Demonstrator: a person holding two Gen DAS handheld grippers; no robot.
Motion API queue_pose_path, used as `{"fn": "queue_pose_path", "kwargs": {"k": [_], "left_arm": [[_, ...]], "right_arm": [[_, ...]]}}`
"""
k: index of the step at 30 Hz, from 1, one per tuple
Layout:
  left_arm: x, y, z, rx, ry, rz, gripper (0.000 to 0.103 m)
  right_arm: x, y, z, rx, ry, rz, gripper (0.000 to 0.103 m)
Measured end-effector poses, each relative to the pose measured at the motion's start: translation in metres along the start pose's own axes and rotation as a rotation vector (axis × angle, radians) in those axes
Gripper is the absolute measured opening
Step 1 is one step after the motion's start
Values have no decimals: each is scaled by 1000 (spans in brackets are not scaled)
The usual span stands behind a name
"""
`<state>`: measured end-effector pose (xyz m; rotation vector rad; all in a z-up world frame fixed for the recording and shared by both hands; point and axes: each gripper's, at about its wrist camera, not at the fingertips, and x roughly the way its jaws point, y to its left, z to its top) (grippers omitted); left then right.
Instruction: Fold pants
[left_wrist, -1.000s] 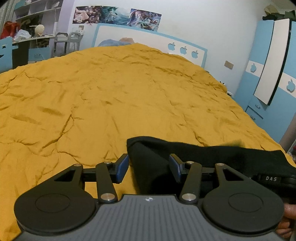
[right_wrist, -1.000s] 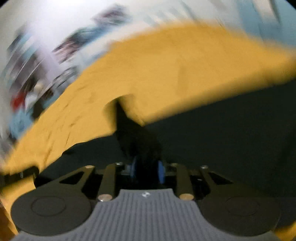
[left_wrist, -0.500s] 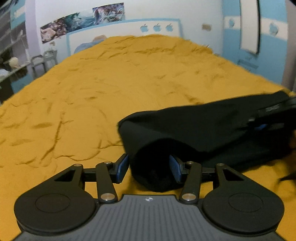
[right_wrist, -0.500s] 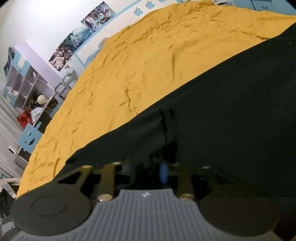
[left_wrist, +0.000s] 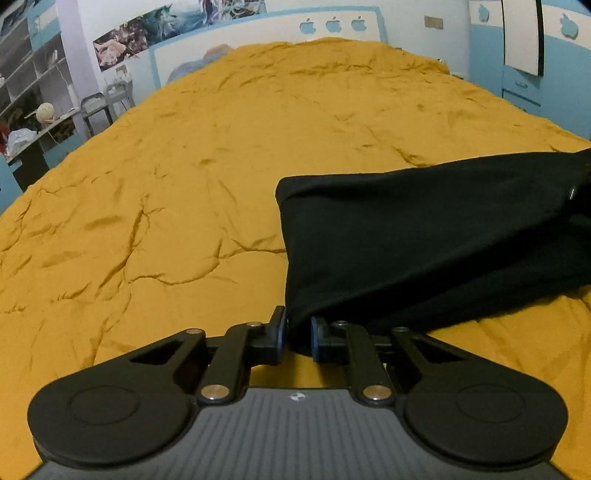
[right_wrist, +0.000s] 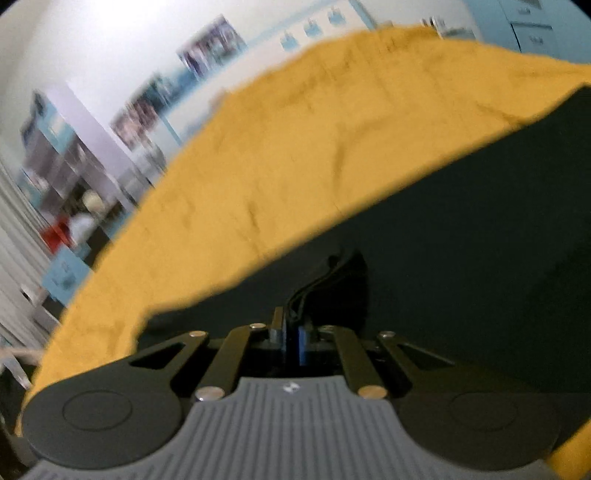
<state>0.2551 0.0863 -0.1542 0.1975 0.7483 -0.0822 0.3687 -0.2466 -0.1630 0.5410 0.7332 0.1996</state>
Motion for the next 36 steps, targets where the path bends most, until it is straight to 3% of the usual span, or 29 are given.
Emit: {"fn": "queue_pose_path", "kwargs": {"k": [4, 7, 11, 14, 17, 19, 24, 32, 34, 36], "left_arm": [[-16, 8, 4, 2, -13, -58, 24], [-32, 21, 7, -15, -51, -90, 33], [-38, 49, 16, -155, -90, -160, 50], [-20, 68, 20, -332, -42, -255, 50], [-1, 70, 19, -424, -9, -292, 50], [10, 65, 18, -442, 9, -289, 50], [24, 59, 18, -456, 44, -281, 49], [29, 60, 14, -469, 45, -304, 47], [29, 60, 13, -469, 44, -306, 47], [29, 60, 13, -469, 43, -311, 47]], "right_arm": [[1, -11, -5, 13, 21, -47, 4], [-9, -9, 2, -6, -1, -114, 15], [-31, 14, 14, -164, -92, -184, 21], [-27, 32, 32, -284, -78, -51, 29], [12, 65, 54, -429, 91, 160, 31], [39, 91, 60, -553, 166, 234, 31], [112, 155, 67, -756, 275, 318, 31], [193, 206, 64, -842, 439, 426, 30], [203, 209, 57, -849, 482, 439, 23], [211, 213, 49, -882, 523, 451, 4]]}}
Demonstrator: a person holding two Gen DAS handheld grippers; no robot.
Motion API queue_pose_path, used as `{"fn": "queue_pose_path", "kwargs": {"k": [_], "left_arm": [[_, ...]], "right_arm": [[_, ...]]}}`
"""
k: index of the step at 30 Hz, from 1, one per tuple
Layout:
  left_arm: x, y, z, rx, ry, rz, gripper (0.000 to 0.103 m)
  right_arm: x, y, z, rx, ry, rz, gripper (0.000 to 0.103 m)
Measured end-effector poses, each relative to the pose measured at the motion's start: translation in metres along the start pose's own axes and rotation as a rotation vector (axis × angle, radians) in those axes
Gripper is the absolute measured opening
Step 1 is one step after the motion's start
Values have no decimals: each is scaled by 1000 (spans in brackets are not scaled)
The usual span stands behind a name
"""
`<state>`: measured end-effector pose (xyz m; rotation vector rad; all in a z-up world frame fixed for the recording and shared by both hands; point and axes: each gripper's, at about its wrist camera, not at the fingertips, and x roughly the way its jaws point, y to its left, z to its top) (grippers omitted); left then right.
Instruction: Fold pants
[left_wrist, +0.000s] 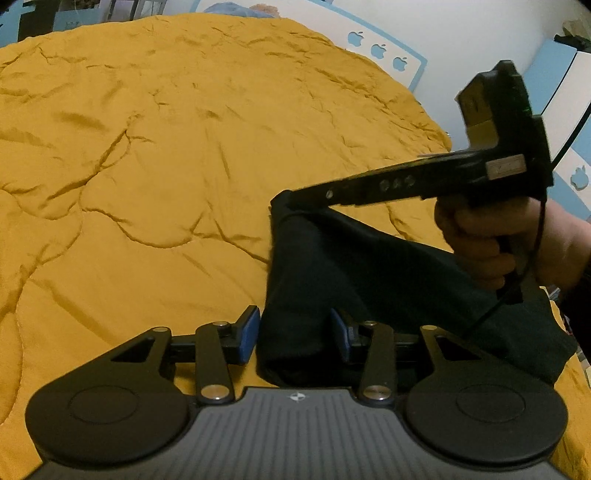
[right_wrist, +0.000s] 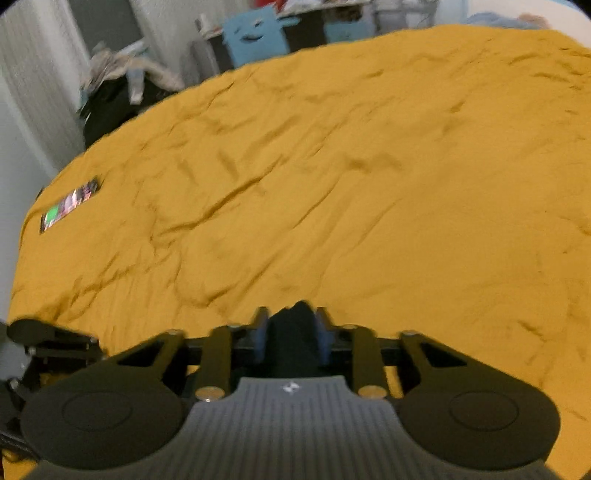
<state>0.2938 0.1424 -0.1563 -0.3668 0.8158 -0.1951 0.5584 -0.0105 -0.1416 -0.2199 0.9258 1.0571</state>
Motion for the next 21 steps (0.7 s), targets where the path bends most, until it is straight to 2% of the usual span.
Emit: {"fn": "queue_pose_path", "kwargs": {"k": [1, 3, 5, 6, 9, 15, 16, 19, 21], "left_arm": [[1, 1, 0, 1, 3, -4, 45], [2, -1, 0, 16, 14, -6, 30], [3, -6, -3, 59, 23, 15, 20], [3, -8, -5, 74, 23, 21, 18], [1, -10, -7, 96, 23, 28, 17], [-3, -8, -7, 93, 31, 27, 17], [-4, -7, -8, 90, 35, 26, 17], [-7, -5, -9, 76, 31, 22, 17], [-9, -4, -9, 57, 25, 13, 17]], "right_arm": [[3, 2, -1, -17, 10, -2, 0], [5, 4, -1, -30, 7, -14, 0], [-1, 2, -3, -7, -29, -19, 0], [-3, -1, -3, 14, -48, -20, 0], [-6, -7, -4, 67, -92, -35, 0], [10, -4, -9, 109, -106, -105, 0], [12, -3, -9, 117, -109, -120, 0], [9, -6, -8, 154, -118, -243, 3], [-4, -13, -10, 189, -153, -237, 3]]}}
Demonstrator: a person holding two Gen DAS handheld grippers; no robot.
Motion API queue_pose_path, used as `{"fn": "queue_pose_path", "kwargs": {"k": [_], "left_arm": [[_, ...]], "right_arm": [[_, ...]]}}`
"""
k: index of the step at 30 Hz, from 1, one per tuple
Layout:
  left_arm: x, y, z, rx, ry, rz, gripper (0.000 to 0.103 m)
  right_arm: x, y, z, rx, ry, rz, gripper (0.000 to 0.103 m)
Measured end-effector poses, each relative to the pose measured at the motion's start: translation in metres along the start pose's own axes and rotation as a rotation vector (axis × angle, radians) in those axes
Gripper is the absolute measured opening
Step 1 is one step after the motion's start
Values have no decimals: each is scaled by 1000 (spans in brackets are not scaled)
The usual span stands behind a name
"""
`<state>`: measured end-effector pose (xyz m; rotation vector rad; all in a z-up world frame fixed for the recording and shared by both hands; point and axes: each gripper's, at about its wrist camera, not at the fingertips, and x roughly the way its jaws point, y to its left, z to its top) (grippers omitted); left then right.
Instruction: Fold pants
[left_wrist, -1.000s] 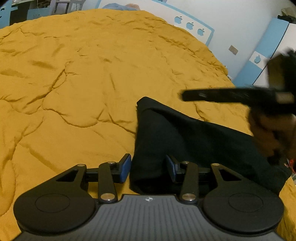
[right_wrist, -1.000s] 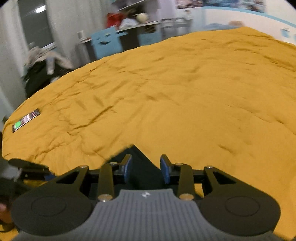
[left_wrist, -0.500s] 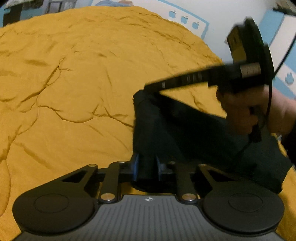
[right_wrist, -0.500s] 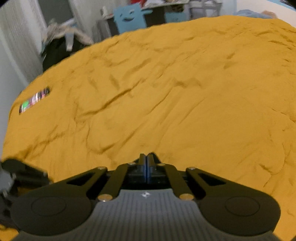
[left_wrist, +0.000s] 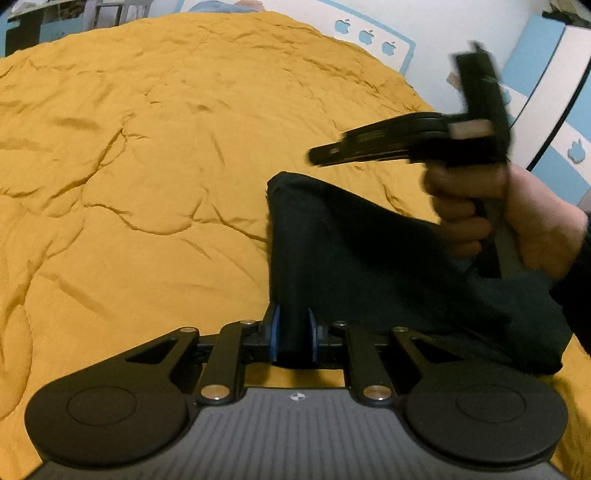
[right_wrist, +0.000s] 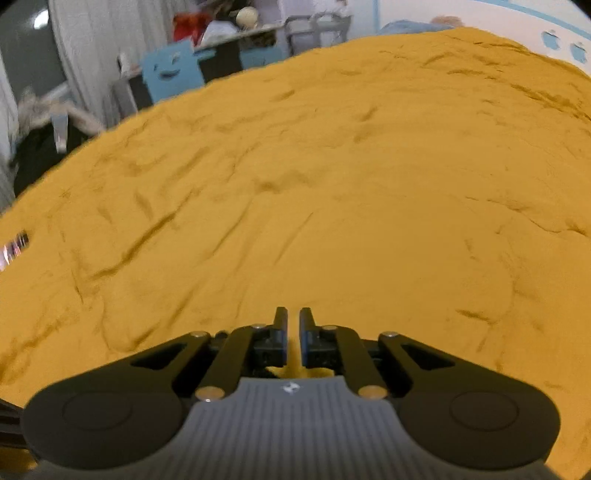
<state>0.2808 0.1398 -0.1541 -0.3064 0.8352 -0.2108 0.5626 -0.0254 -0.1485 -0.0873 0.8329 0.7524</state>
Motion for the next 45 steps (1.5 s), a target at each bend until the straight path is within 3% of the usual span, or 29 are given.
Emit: {"fn": "queue_pose_path", "kwargs": {"k": [5, 10, 13, 16, 19, 21, 24, 28, 31, 33, 36, 39, 42, 45], "left_arm": [[1, 7, 2, -50, -2, -19, 18], [-1, 4, 1, -58, -6, -7, 18], [-1, 2, 0, -53, -6, 0, 18], [2, 4, 1, -58, -1, 4, 20], [4, 5, 1, -70, 4, 10, 21], [4, 5, 1, -78, 3, 19, 24], [4, 3, -2, -70, -4, 51, 32], [0, -4, -4, -54, -8, 85, 32], [-4, -11, -4, -48, -11, 113, 33], [-10, -13, -3, -67, -24, 131, 33], [-20, -21, -2, -75, -72, 176, 33], [-30, -42, 5, -15, -133, 207, 34], [-32, -75, 11, 43, -161, 174, 41], [-22, -117, 12, 129, -152, 125, 43]], "right_arm": [[-49, 3, -13, 0, -50, 19, 3], [-64, 27, -52, -34, 21, 70, 4], [-74, 34, -74, -21, 19, 30, 6], [-100, 40, -93, 18, -40, -2, 15], [-120, 41, -119, 35, -89, -79, 17], [-129, 32, -140, 47, -96, -141, 17], [-133, 15, -167, 61, -33, -220, 13], [-168, -3, -185, 96, -50, -283, 14], [-209, -14, -200, 129, -89, -360, 20], [-243, -26, -210, 183, -142, -395, 31], [-294, -47, -233, 310, -218, -462, 34], [-332, -69, -260, 421, -252, -524, 37], [-359, -96, -292, 570, -283, -591, 38], [-378, -122, -323, 755, -343, -604, 45]]}}
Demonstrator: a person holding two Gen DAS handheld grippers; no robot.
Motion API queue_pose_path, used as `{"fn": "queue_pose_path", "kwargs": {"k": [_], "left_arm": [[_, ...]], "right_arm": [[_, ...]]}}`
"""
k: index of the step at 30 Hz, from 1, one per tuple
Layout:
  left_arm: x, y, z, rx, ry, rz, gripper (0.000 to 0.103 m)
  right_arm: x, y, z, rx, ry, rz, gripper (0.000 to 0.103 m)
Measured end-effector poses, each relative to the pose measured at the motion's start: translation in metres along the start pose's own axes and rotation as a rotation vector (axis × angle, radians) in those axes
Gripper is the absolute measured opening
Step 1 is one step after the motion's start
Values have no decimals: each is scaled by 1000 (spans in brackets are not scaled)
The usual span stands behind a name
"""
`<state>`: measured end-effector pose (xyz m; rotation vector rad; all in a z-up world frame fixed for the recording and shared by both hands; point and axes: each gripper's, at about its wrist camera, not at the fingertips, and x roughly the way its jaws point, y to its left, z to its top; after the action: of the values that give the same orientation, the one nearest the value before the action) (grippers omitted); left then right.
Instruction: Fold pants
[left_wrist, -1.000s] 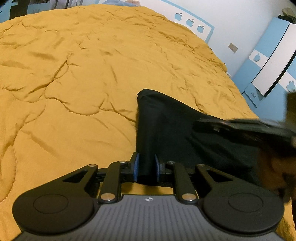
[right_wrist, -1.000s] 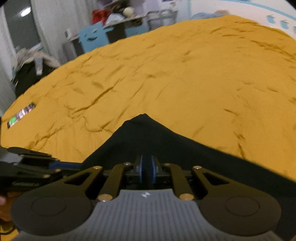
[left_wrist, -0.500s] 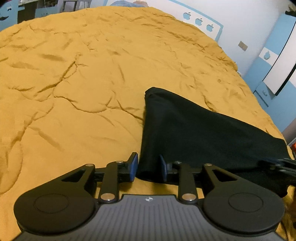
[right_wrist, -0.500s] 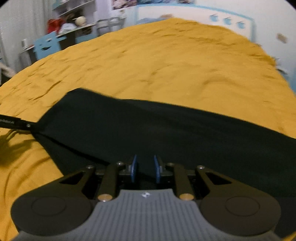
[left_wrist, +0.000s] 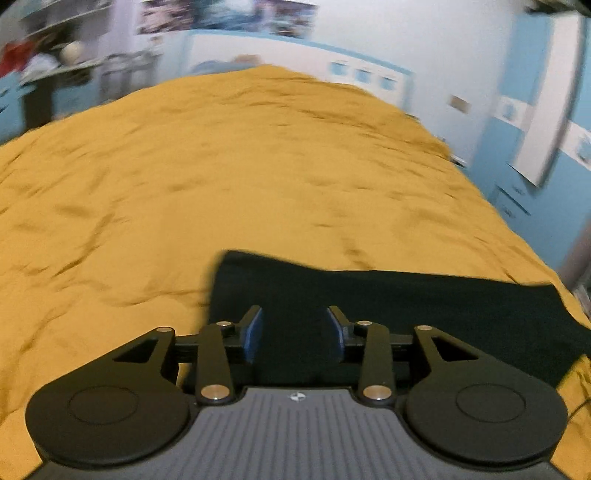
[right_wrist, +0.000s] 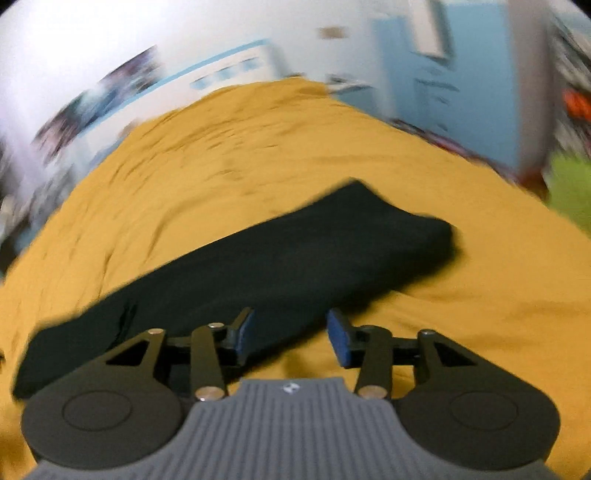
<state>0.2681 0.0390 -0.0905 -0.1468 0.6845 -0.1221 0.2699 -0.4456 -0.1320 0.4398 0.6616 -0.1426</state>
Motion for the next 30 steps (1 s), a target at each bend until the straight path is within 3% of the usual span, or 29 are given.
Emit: {"fn": "queue_pose_path", "kwargs": {"k": [6, 11, 16, 21, 25, 27, 30], "left_arm": [[28, -104, -4, 145, 30, -118, 44], [50, -183, -15, 253, 51, -204, 44], [74, -227, -25, 287, 83, -246, 44], [93, -243, -36, 271, 121, -255, 44], [111, -259, -59, 342, 266, -232, 44], [108, -262, -62, 380, 240, -225, 44], [102, -247, -53, 288, 236, -265, 44]], "right_arm": [[14, -76, 2, 395, -23, 57, 49], [37, -97, 11, 597, -63, 119, 52], [64, -89, 19, 578, -48, 90, 47], [68, -102, 9, 601, -84, 152, 43], [73, -105, -1, 588, -109, 185, 40], [73, -105, -3, 573, -113, 181, 38], [75, -103, -2, 570, -112, 170, 33]]}}
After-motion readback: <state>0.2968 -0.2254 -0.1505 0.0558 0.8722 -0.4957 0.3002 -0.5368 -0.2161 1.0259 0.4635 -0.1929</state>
